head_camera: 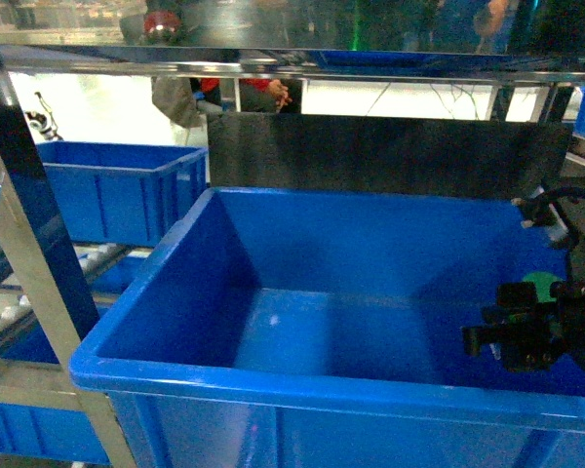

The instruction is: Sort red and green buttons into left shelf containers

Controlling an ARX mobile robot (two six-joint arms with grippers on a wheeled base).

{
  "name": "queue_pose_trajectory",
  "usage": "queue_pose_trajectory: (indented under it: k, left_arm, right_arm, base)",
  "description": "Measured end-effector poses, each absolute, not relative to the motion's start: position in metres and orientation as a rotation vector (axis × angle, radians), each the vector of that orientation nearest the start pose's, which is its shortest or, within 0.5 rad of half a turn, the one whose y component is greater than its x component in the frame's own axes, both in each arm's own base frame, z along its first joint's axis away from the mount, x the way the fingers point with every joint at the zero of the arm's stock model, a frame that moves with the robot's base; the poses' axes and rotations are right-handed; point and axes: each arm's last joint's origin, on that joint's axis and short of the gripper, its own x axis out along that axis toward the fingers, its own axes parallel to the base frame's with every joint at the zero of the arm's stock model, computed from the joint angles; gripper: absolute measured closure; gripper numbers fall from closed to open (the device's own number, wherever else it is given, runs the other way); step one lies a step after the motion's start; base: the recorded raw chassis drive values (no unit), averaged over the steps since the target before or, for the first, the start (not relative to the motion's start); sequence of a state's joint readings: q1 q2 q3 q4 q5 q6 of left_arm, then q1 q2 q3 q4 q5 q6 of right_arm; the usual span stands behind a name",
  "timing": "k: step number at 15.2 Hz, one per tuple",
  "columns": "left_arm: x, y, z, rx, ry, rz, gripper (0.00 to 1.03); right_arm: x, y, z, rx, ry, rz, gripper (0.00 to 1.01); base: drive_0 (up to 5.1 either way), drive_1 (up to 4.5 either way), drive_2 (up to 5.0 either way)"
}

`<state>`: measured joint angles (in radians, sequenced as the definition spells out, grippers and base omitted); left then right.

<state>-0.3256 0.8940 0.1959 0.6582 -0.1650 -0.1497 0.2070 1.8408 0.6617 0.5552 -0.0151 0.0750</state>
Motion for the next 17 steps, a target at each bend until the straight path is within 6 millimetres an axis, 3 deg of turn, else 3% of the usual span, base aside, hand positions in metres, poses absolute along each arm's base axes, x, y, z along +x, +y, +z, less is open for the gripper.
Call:
queue_pose_trajectory:
  k: [3, 6, 8, 13, 17]
  left_arm:
    - [0.169, -0.052, 0.194, -0.140, 0.051, -0.157, 0.75]
    - [0.169, -0.052, 0.194, -0.140, 0.051, -0.157, 0.75]
    - [0.169, -0.052, 0.194, -0.140, 0.051, -0.157, 0.75]
    - [0.169, -0.052, 0.194, -0.140, 0.051, -0.158, 0.75]
    - [0.169, -0.052, 0.194, -0.140, 0.051, -0.157, 0.75]
  right_arm:
    - [0.306, 0.049, 0.115, 0.047, 0.543, 0.168, 0.32]
    - [0.289, 0.039, 0.120, 0.086, 0.497, 0.159, 0.01]
    - [0.269, 0.036, 0.131, 0.092, 0.412, 0.138, 0.03]
    - [0.183, 0.043, 0.155, 0.089, 0.229, 0.115, 0.03]
    - [0.122, 0.024, 0.172, 0.007, 0.082, -0.056, 0.03]
  base:
    - [0.0, 0.00, 0.0]
    - [0.0, 0.00, 0.0]
    - [0.0, 0.00, 0.0]
    - [0.0, 0.00, 0.0]
    - [0.0, 0.00, 0.0]
